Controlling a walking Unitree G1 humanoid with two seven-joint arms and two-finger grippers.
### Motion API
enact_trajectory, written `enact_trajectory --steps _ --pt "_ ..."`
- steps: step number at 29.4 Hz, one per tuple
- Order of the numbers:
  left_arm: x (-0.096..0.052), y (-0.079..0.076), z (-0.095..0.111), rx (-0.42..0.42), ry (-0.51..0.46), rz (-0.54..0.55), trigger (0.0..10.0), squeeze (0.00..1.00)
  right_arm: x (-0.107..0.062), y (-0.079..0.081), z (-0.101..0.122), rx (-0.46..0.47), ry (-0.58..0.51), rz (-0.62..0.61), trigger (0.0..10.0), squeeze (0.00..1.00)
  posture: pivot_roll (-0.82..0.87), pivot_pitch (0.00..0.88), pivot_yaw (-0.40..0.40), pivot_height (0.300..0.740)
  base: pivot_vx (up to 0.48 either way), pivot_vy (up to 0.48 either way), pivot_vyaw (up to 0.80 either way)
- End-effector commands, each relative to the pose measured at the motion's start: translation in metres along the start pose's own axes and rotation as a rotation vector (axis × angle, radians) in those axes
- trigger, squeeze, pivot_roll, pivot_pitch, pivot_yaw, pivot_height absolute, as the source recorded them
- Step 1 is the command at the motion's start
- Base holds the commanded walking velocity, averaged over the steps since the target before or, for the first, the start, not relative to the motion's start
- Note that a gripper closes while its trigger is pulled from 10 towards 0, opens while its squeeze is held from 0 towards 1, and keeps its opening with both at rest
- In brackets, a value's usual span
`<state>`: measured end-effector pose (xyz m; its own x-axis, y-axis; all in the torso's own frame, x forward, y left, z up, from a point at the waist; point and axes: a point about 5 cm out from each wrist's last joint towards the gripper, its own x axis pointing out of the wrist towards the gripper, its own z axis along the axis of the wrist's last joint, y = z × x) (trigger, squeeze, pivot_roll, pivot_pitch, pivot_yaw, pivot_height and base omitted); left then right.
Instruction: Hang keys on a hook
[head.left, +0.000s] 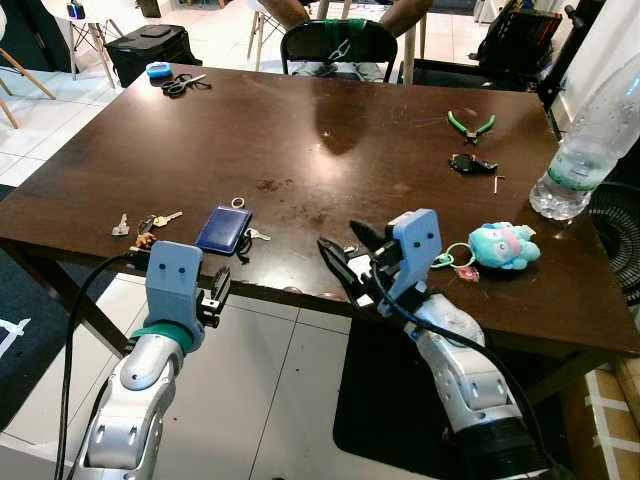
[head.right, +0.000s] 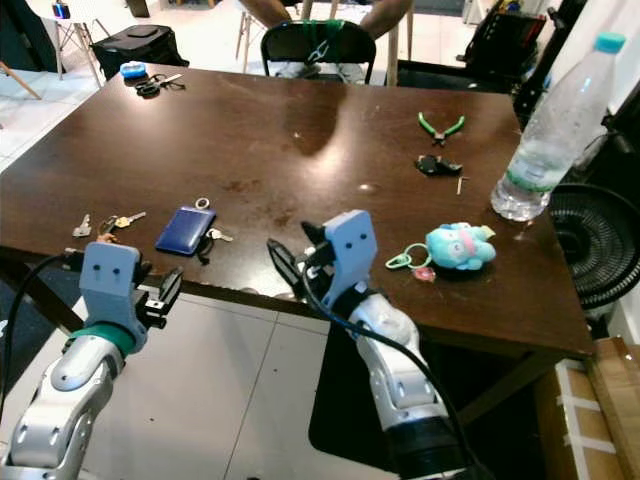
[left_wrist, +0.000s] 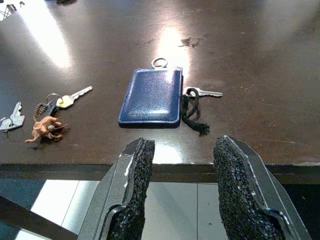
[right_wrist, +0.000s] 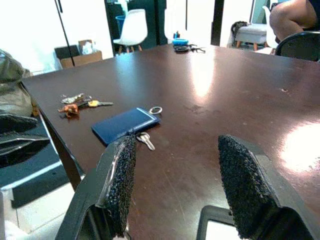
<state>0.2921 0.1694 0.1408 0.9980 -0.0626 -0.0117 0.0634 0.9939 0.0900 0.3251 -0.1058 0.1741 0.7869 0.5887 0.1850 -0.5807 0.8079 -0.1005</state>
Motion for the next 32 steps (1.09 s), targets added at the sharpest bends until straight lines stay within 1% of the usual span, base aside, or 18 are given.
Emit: enact_trajectory --steps 1,2,3,4,5,6,8,11,12,14,15,17,18,22,23,24,28,32 --pt "-0.003 0.002 -0.005 -0.001 0.020 0.007 10.0 0.00 -0.001 -0.002 -0.010 -0.037 0.074 -0.016 10.0 0.00 -0.03 0.068 0.105 0.740 0.000 0.000 0.00" --pt "-0.003 0.002 -0.005 -0.001 0.020 0.007 10.0 0.00 -0.001 -0.002 -0.010 -0.037 0.074 -0.016 10.0 0.00 -0.03 0.068 0.105 0.740 0.000 0.000 0.00" --pt "-0.003 0.002 -0.004 -0.001 0.020 0.006 10.0 0.00 0.000 -0.005 -0.020 -0.114 0.154 -0.011 10.0 0.00 -0.03 0.070 0.105 0.740 0.000 0.000 0.00" --pt "-0.003 0.002 -0.004 -0.001 0.020 0.006 10.0 0.00 0.000 -0.005 -0.020 -0.114 0.154 -0.011 10.0 0.00 -0.03 0.070 0.105 0.740 0.000 0.000 0.00" --pt "-0.003 0.002 -0.004 0.000 0.021 0.004 10.0 0.00 0.002 -0.012 -0.031 -0.219 0.255 -0.027 10.0 0.00 -0.02 0.074 0.104 0.740 0.000 0.000 0.00" --pt "-0.003 0.002 -0.004 0.000 0.021 0.004 10.0 0.00 0.002 -0.012 -0.031 -0.219 0.255 -0.027 10.0 0.00 -0.02 0.074 0.104 0.740 0.000 0.000 0.00" --pt "-0.003 0.001 -0.004 0.000 0.021 0.003 10.0 0.00 0.005 -0.033 -0.034 -0.410 0.362 -0.034 10.0 0.00 -0.03 0.077 0.099 0.740 0.000 0.000 0.00" --pt "-0.003 0.001 -0.004 0.000 0.021 0.003 10.0 0.00 0.006 -0.041 -0.031 -0.455 0.377 -0.044 10.0 0.00 -0.03 0.077 0.099 0.740 0.000 0.000 0.00" --pt "-0.003 0.001 -0.004 -0.001 0.021 0.003 10.0 0.00 0.006 -0.050 -0.028 -0.487 0.388 -0.064 10.0 0.00 -0.03 0.082 0.101 0.740 0.000 0.000 0.00" --pt "-0.003 0.001 -0.004 -0.001 0.021 0.003 10.0 0.00 0.006 -0.050 -0.028 -0.487 0.388 -0.064 10.0 0.00 -0.03 0.082 0.101 0.740 0.000 0.000 0.00" --pt "-0.003 0.000 -0.004 -0.002 0.022 0.002 10.0 0.00 0.005 -0.057 -0.027 -0.504 0.398 -0.072 10.0 0.48 -0.03 0.085 0.101 0.740 0.000 0.000 0.00" --pt "-0.003 0.000 -0.004 -0.002 0.022 0.002 10.0 0.00 0.005 -0.057 -0.027 -0.504 0.398 -0.072 10.0 0.48 -0.03 0.085 0.101 0.740 0.000 0.000 0.00" --pt "-0.003 0.000 -0.004 -0.002 0.022 0.001 10.0 0.00 0.006 -0.061 -0.025 -0.509 0.398 -0.073 10.0 1.00 -0.02 0.095 0.102 0.740 0.000 0.000 0.00" --pt "-0.003 0.000 -0.003 -0.003 0.022 0.000 10.0 0.00 0.009 -0.062 -0.021 -0.534 0.371 -0.074 10.0 1.00 -0.02 0.106 0.102 0.740 0.000 0.000 0.00" --pt "-0.004 0.000 -0.003 -0.003 0.023 0.000 10.0 0.00 0.013 -0.061 -0.017 -0.548 0.334 -0.073 10.0 0.32 -0.02 0.107 0.102 0.740 0.000 0.000 0.00" --pt "-0.005 0.000 -0.002 -0.004 0.022 0.001 10.0 0.00 0.017 -0.057 -0.013 -0.540 0.293 -0.069 10.0 0.00 -0.01 0.117 0.101 0.740 0.000 0.000 0.00" --pt "-0.006 0.001 -0.001 -0.004 0.022 0.004 10.0 0.00 0.023 -0.048 -0.014 -0.503 0.246 -0.046 10.0 0.00 0.00 0.124 0.099 0.740 0.000 0.000 0.00" --pt "-0.007 0.002 -0.001 -0.003 0.023 0.007 10.0 0.00 0.024 -0.037 -0.027 -0.519 0.296 0.023 10.0 0.00 0.00 0.130 0.099 0.740 0.000 0.000 0.00"
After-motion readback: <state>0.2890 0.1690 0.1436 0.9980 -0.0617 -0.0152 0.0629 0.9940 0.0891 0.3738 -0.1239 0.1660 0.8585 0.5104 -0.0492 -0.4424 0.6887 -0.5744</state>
